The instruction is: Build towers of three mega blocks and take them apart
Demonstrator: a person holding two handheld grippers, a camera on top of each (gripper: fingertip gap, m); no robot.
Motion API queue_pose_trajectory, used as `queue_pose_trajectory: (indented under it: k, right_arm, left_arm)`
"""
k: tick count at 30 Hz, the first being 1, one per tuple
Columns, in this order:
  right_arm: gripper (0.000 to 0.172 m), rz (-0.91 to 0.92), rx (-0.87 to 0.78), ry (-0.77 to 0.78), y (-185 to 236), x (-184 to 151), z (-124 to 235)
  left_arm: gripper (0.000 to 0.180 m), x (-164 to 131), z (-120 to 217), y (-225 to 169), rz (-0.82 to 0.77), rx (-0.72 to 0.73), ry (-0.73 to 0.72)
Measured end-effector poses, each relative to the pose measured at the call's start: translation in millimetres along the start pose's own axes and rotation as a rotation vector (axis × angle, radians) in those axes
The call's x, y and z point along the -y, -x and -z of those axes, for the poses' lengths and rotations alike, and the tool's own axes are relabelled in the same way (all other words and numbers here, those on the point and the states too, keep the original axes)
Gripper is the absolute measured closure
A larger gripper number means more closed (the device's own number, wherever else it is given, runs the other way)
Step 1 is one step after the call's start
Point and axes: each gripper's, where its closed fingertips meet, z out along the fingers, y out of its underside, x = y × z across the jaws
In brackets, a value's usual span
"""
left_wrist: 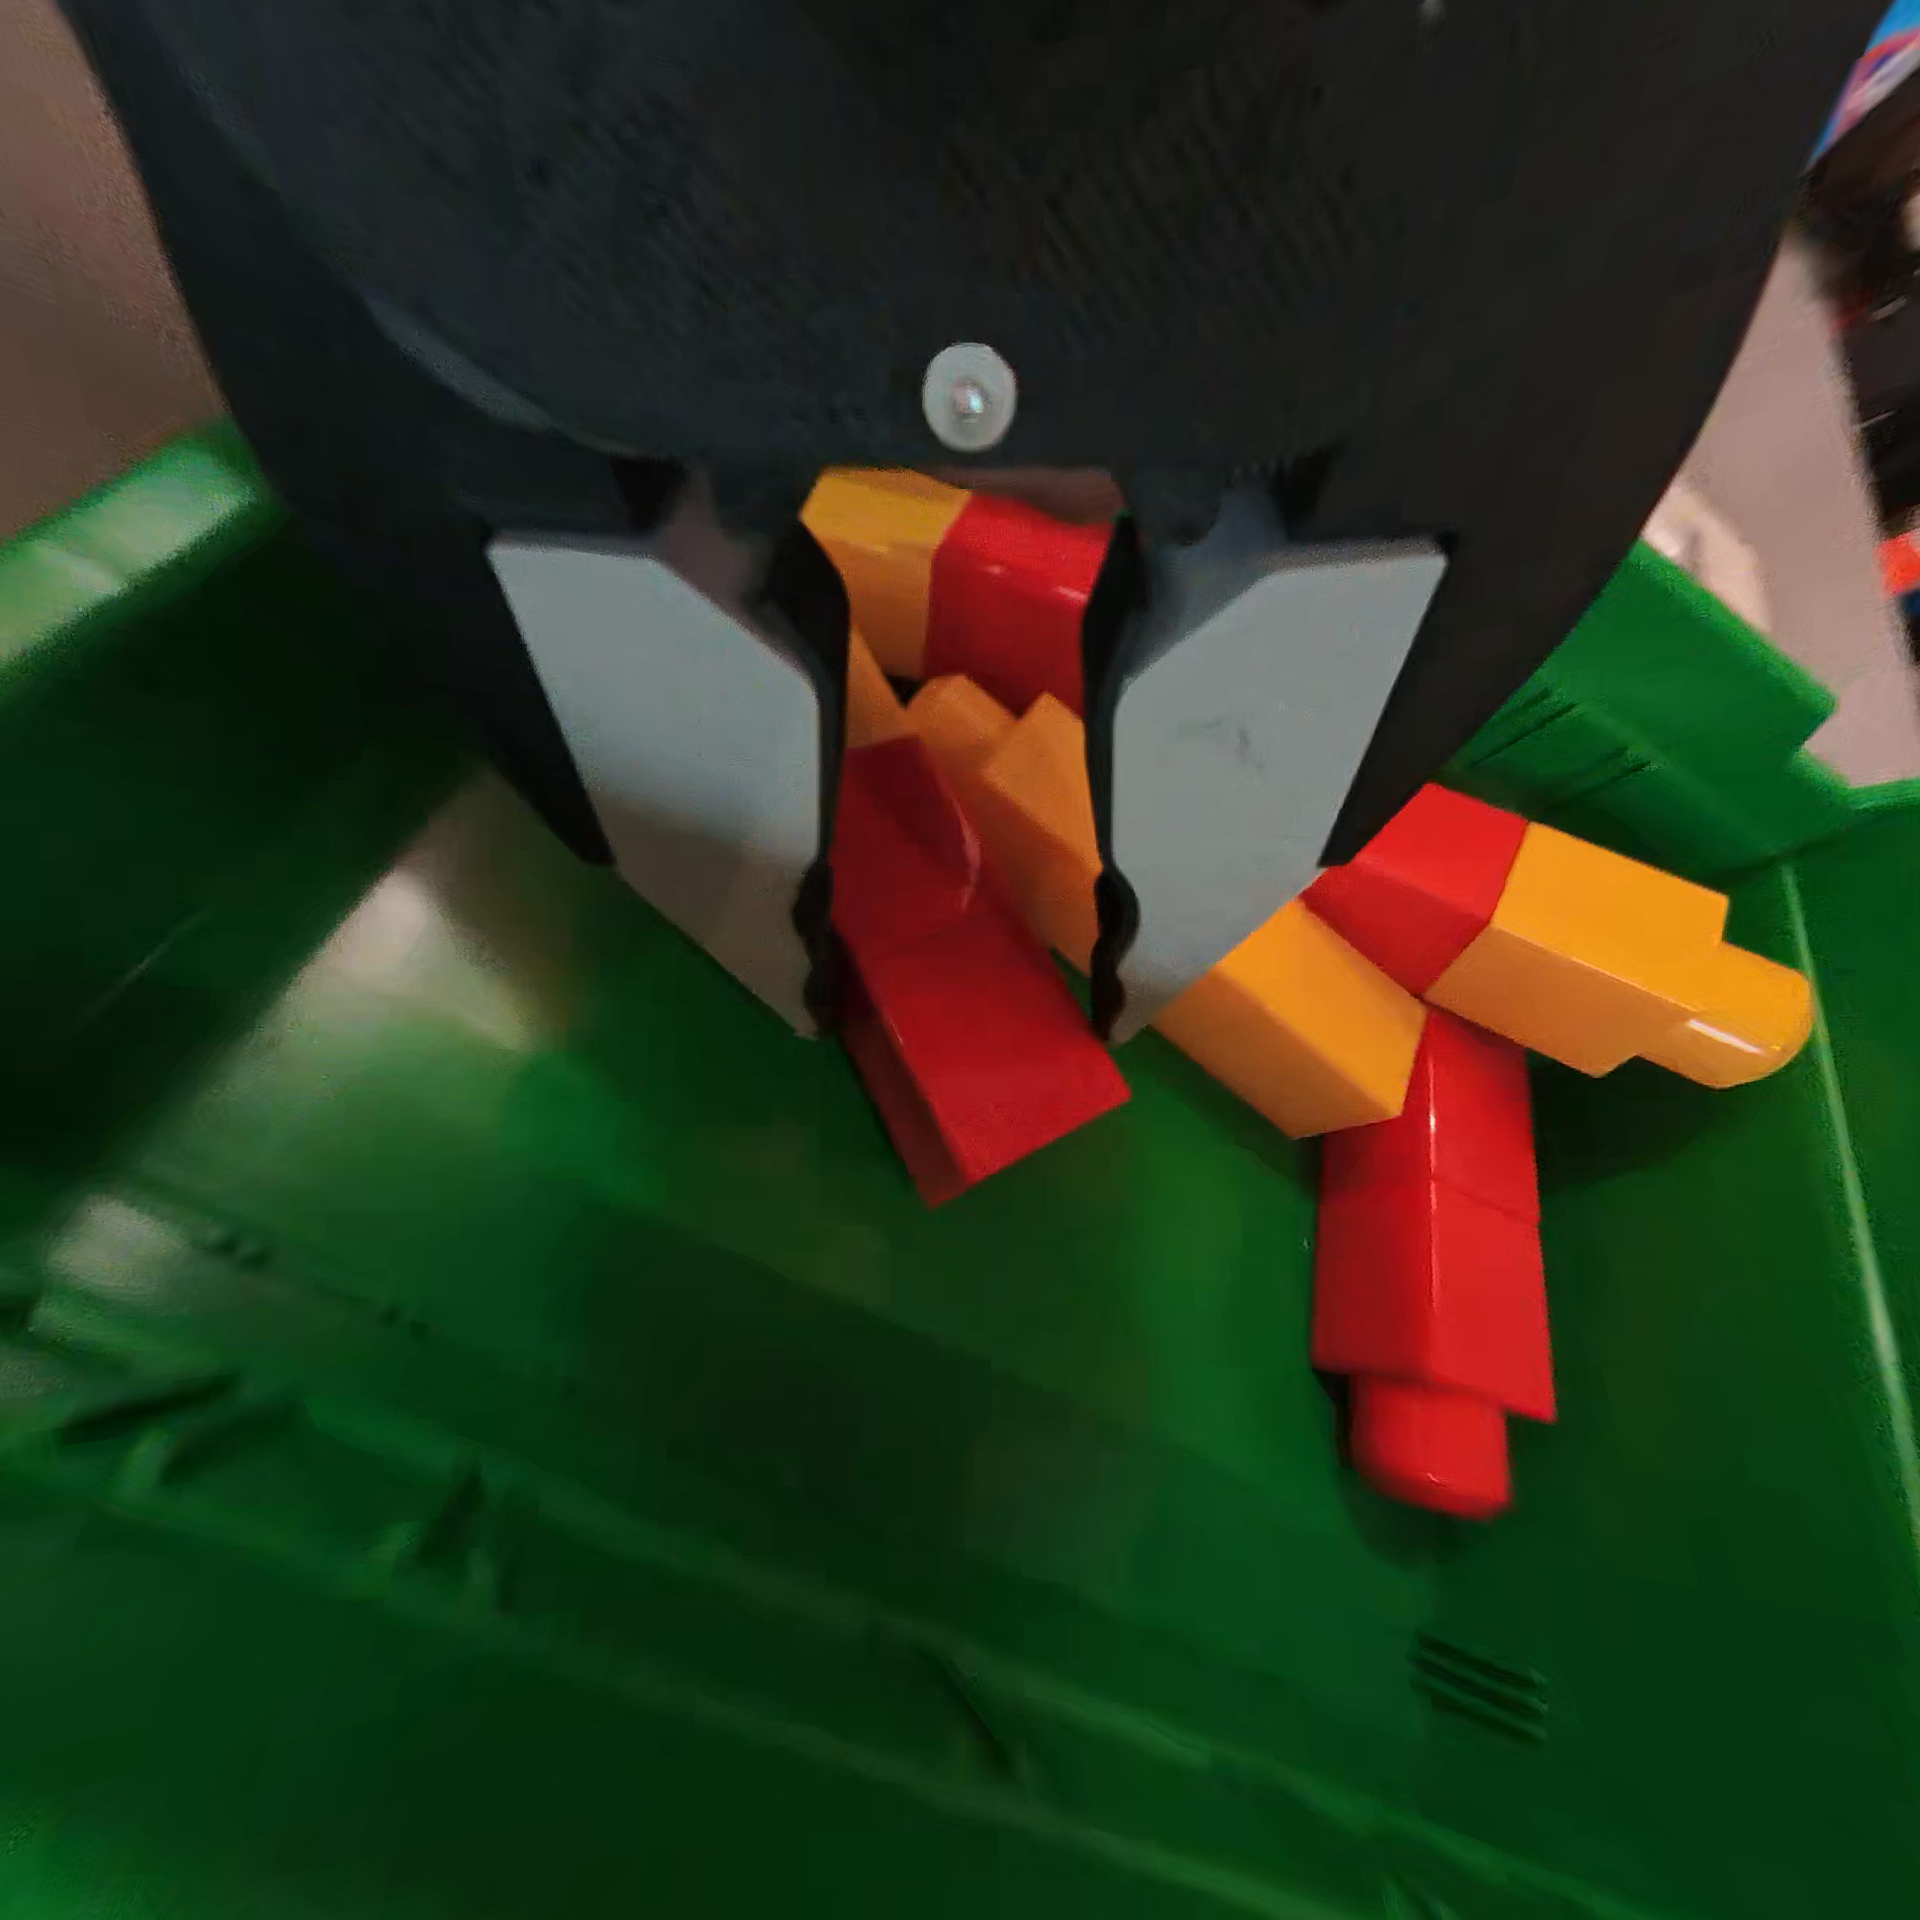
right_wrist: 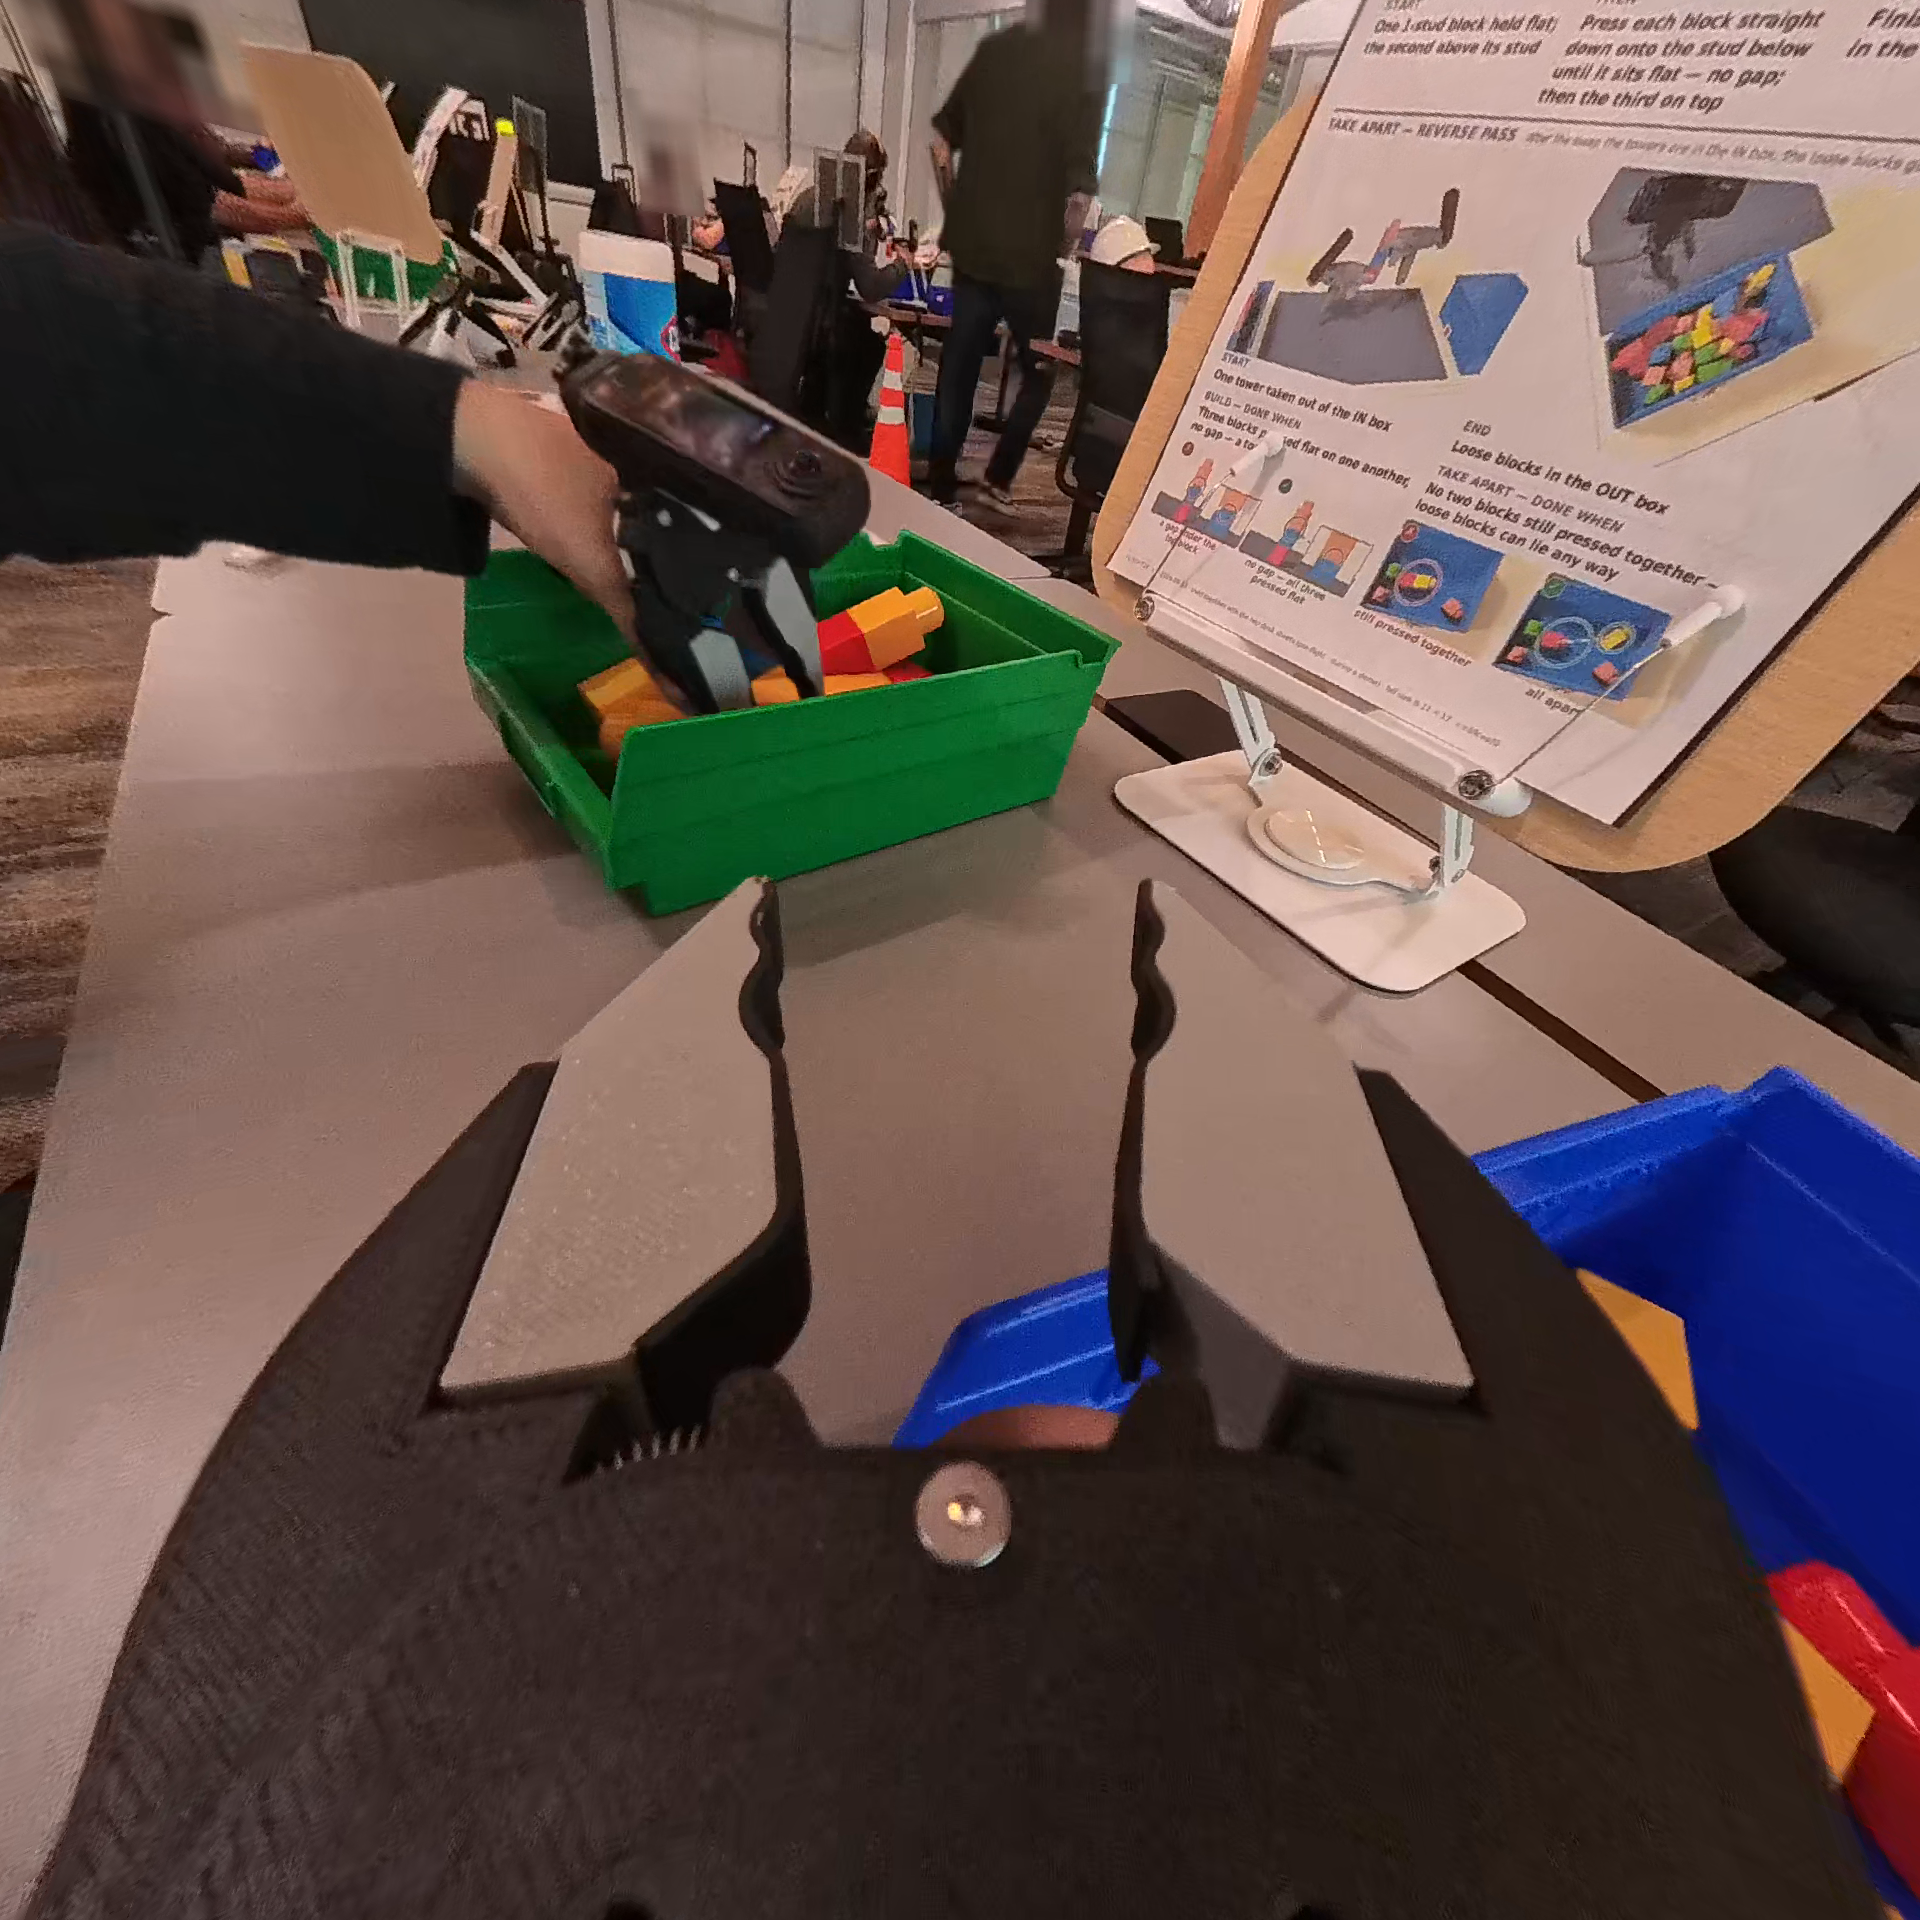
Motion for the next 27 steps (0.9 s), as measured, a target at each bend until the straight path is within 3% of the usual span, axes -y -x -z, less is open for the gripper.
queue_pose_trajectory:
  k: [2, 7, 11, 13, 15, 19, 23, 25, 27]
  right_arm:
    - [0.109, -0.003, -0.002, 0.006, -2, -2, 0]
    - [0.11, -0.018, -0.009, 0.021, -5, -5, 0]
    - [0.111, 0.001, -0.006, 0.033, -2, -7, -2]
    - [0.111, 0.008, -0.008, 0.046, -2, -10, -3]
    - [0.111, 0.014, -0.009, 0.051, -2, -11, -3]
    - [0.11, 0.004, 0.004, 0.062, -1, -13, -4]
    - [0.11, -0.027, 0.081, 0.105, 12, -22, -9]
    - [0.109, -0.028, 0.107, 0.118, 19, -24, -13]
    - [0.109, -0.058, 0.166, 0.108, 33, -22, -20]
  left_arm:
    - [0.142, 7, 6, -4, 0.067, -0.07, -0.049]
    - [0.138, 1, 19, 0, 0.137, -0.118, -0.055]
    - [0.119, -4, 14, -12, 0.253, -0.24, -0.025]
    - [0.122, -15, 4, -15, 0.281, -0.25, 0.04]
    - [0.142, -24, -6, -20, 0.255, -0.238, 0.079]
    - [0.145, -16, -5, -20, 0.199, -0.198, 0.02]
    - [0.145, 17, 40, 7, 0.256, -0.094, -0.244]
    - [0.145, 47, 88, 18, 0.301, -0.061, -0.511]
    - [0.145, 86, 153, 7, 0.322, -0.124, -0.884]
